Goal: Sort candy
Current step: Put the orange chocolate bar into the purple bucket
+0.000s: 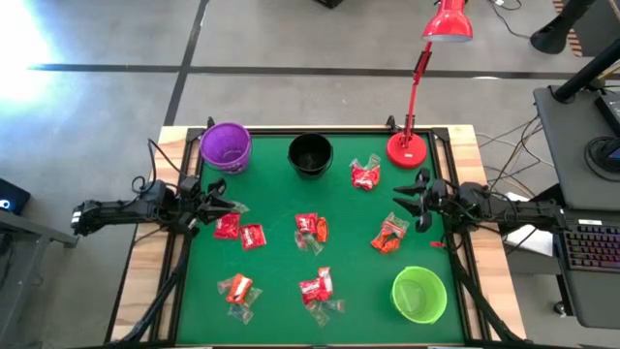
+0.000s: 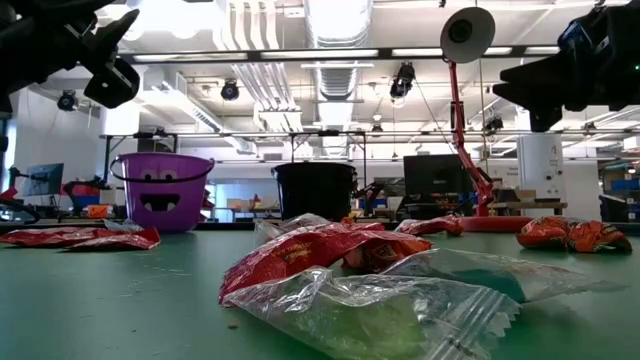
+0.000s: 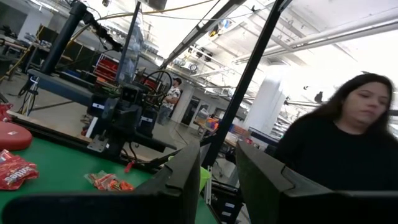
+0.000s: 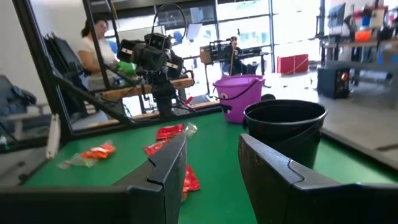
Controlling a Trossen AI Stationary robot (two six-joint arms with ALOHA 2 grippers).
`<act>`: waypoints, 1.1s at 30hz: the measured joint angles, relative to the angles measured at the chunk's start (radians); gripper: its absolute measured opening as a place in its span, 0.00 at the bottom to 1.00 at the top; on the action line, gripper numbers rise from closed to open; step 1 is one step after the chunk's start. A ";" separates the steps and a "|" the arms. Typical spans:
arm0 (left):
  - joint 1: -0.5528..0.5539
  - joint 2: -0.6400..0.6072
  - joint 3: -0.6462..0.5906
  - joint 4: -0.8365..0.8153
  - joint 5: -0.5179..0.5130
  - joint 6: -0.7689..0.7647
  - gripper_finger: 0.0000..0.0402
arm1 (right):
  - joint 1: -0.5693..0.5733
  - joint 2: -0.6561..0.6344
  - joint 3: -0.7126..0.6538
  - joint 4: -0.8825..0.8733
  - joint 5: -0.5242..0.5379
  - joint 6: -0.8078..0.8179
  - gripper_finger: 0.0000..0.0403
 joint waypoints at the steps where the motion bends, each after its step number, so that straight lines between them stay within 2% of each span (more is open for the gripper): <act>1: 0.000 0.000 0.000 0.000 0.000 0.000 0.21 | 0.000 0.001 0.000 0.000 0.000 0.020 0.34; 17: 0.000 0.000 0.000 0.000 -0.011 0.012 0.21 | 0.000 0.094 0.000 -0.010 0.002 -0.013 0.34; 24: 0.001 0.000 0.000 0.000 -0.225 0.282 0.21 | 0.000 0.171 0.000 -0.010 0.024 -0.006 0.34; 29: 0.001 0.000 0.000 0.000 -0.336 0.316 0.21 | 0.000 0.227 0.000 -0.009 0.041 -0.003 0.34; 33: 0.001 0.000 0.000 0.000 -0.417 0.316 0.21 | 0.000 0.259 0.000 -0.007 0.116 0.020 0.34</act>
